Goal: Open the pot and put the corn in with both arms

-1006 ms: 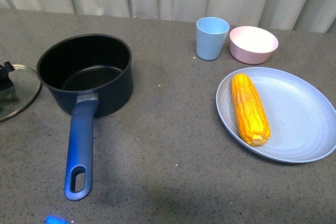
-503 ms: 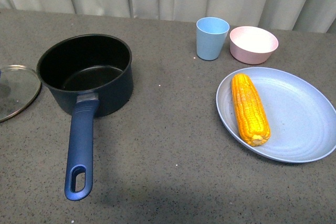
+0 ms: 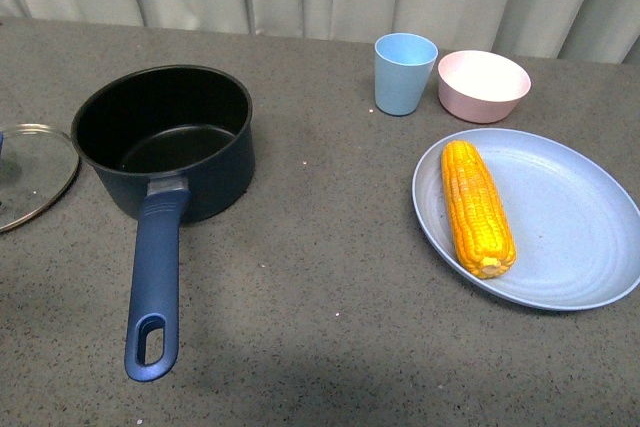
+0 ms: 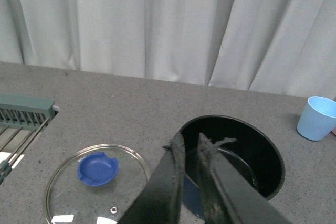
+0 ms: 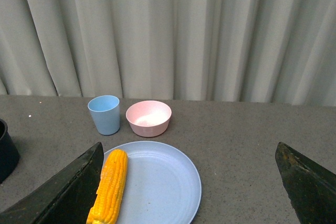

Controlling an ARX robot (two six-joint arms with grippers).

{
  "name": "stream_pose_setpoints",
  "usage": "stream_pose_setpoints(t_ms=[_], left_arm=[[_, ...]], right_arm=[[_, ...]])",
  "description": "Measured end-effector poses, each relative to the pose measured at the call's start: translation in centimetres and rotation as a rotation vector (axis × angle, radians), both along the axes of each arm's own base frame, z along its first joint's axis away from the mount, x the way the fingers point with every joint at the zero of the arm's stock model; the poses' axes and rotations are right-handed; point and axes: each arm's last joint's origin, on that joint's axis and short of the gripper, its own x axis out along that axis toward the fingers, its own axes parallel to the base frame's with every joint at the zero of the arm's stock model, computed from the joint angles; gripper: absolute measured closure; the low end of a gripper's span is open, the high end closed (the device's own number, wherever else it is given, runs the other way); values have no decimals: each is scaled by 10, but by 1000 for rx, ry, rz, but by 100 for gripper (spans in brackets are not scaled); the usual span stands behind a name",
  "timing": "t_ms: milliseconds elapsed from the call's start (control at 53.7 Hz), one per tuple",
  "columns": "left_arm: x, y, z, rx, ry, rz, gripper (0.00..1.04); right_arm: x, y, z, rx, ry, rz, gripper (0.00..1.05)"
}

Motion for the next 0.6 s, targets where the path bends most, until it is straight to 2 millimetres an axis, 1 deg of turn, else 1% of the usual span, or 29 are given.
stream_pose_setpoints(t_ms=[37,168,224,335,596], left_arm=[[-3,-1,0,-1,0,2,101],[-13,-5,0,3,2,3,101],[-17,-10,0,4,1,20,101],[-24,-16,1,5,-2,-6,101],[-36,-16,6,5,-16,-2,101]], right_arm=[[0,0,0,0,0,0,9],[0,0,0,0,0,0,9],[0,0,0,0,0,0,9],[0,0,0,0,0,0,9],[0,0,0,0,0,0,9]])
